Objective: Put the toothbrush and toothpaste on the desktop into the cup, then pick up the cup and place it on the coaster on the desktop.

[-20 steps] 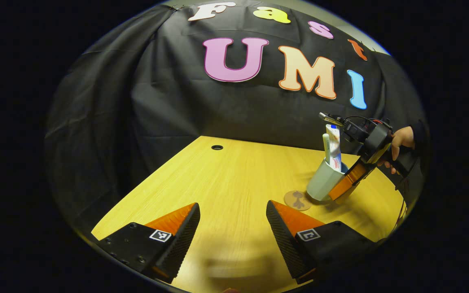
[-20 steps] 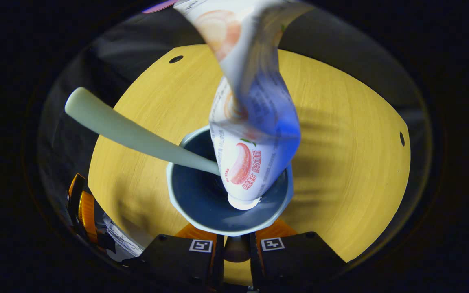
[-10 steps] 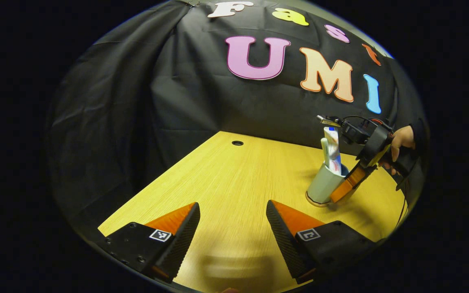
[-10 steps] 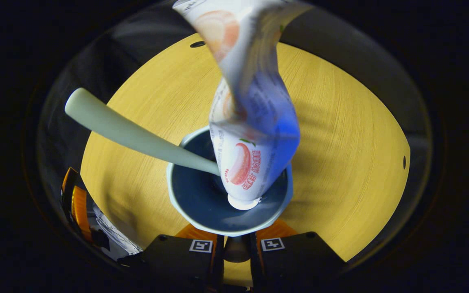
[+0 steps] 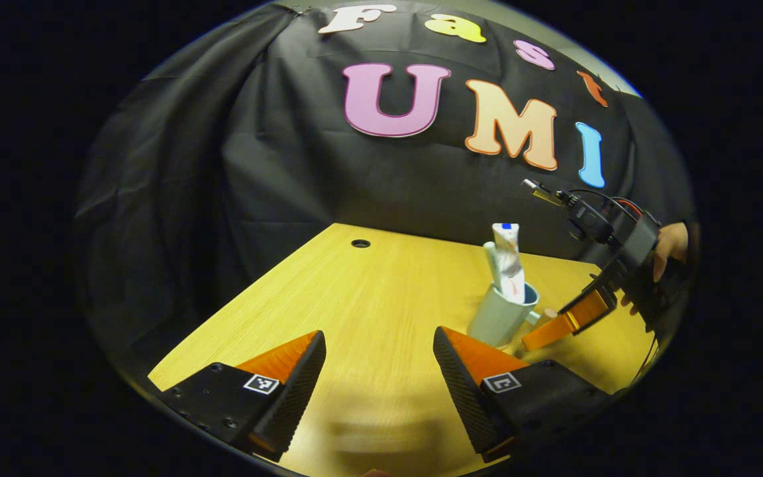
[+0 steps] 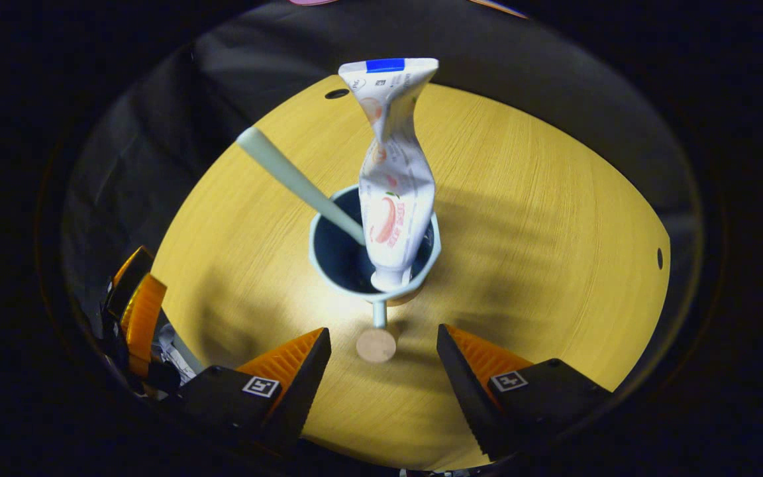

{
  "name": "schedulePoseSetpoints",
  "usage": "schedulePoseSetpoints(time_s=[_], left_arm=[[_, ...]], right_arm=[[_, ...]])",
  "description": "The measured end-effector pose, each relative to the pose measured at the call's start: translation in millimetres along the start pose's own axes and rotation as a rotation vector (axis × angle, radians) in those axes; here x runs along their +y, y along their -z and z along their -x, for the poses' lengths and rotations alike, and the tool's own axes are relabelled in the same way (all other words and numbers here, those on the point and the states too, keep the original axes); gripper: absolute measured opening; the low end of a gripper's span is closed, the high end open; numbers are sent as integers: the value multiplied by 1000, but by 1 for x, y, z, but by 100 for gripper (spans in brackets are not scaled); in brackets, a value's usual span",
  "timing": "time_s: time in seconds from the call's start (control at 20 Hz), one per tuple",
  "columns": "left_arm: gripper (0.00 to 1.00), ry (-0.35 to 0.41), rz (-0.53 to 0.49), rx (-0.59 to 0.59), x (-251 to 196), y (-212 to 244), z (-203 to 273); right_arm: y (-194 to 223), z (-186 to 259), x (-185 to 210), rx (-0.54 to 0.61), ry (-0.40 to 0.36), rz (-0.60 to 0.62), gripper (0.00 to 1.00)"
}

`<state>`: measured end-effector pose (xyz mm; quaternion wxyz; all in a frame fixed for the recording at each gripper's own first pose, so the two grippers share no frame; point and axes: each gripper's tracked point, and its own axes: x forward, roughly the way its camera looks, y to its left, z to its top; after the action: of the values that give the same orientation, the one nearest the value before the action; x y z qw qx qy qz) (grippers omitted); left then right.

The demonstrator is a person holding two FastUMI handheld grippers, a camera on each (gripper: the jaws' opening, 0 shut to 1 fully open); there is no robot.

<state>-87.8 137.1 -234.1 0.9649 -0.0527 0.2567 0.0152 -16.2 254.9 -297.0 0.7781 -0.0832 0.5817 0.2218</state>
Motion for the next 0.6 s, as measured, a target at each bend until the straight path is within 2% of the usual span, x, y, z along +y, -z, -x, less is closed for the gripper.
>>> schedulePoseSetpoints(time_s=[0.05, 0.1, 0.2, 0.3, 0.35, 0.4, 0.45, 0.5, 0.6], left_arm=[[95, 21, -2, 0, -15, -3, -3], [95, 43, 1, -1, -32, -6, -4], [95, 88, 10, -7, -68, -15, -6], [95, 121, 2, -26, -104, -25, -6], [96, 133, -8, -42, -121, -32, -5], [95, 141, -18, -59, -136, -36, -2], [95, 145, -29, -77, -150, -42, 1], [95, 147, -43, -96, -163, -48, 5], [95, 146, -99, -140, -186, -60, 14]], right_arm=[[9, 10, -4, -46, -20, -4, 96], [15, 21, -9, -106, -34, -6, 100], [26, 43, -29, -219, -16, -9, 95], [30, 64, -53, -361, 20, -29, 99], [30, 76, -67, -430, 47, -45, 96], [33, 92, -84, -505, 85, -64, 99], [33, 110, -101, -589, 128, -87, 95], [34, 130, -116, -669, 166, -103, 99], [35, 167, -137, -815, 220, -125, 99]])
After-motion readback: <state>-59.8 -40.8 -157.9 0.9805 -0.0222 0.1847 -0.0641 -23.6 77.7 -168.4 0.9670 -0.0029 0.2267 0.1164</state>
